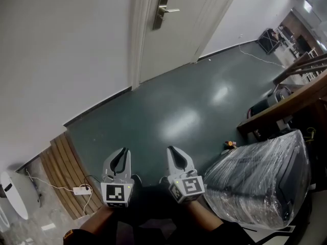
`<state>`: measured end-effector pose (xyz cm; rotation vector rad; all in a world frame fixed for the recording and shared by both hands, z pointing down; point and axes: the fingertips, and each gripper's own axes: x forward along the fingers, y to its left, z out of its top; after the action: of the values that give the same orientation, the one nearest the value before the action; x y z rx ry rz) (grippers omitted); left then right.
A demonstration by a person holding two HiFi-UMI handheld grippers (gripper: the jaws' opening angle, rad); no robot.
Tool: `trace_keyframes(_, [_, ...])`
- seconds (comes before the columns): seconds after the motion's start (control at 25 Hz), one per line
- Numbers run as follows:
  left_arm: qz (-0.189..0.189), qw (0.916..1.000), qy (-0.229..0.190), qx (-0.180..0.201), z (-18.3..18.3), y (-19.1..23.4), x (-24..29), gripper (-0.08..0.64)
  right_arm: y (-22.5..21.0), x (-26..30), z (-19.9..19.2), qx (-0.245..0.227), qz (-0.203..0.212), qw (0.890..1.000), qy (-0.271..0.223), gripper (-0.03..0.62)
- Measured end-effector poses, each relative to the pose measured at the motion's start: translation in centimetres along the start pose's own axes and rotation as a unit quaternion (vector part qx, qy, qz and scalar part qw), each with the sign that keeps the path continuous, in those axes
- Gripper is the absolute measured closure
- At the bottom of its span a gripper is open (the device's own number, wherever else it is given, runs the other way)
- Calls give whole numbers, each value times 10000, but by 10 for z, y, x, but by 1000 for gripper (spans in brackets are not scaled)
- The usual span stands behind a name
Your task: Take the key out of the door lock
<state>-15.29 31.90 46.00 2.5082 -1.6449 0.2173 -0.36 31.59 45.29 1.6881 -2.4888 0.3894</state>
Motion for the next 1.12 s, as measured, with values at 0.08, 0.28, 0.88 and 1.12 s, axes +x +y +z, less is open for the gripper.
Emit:
trace_keyframes(0.08, [-12, 10000, 0, -12, -1, 2, 3, 515, -2, 2, -1, 6, -53, 10000, 39, 596])
trace_keyframes(0.28, [-81, 9998, -89, -175, 3, 9, 10, 515, -1, 8, 2, -54, -126, 9999, 27, 598])
trace_keyframes(0.88, [-58, 9991, -127, -406, 17, 18, 35, 543, -15, 29, 25, -153, -271, 9995, -47, 598])
trace_keyframes(1.12, [93, 9991, -18, -403, 13, 28, 65, 543, -33, 66, 22, -62, -67, 10000, -7, 598])
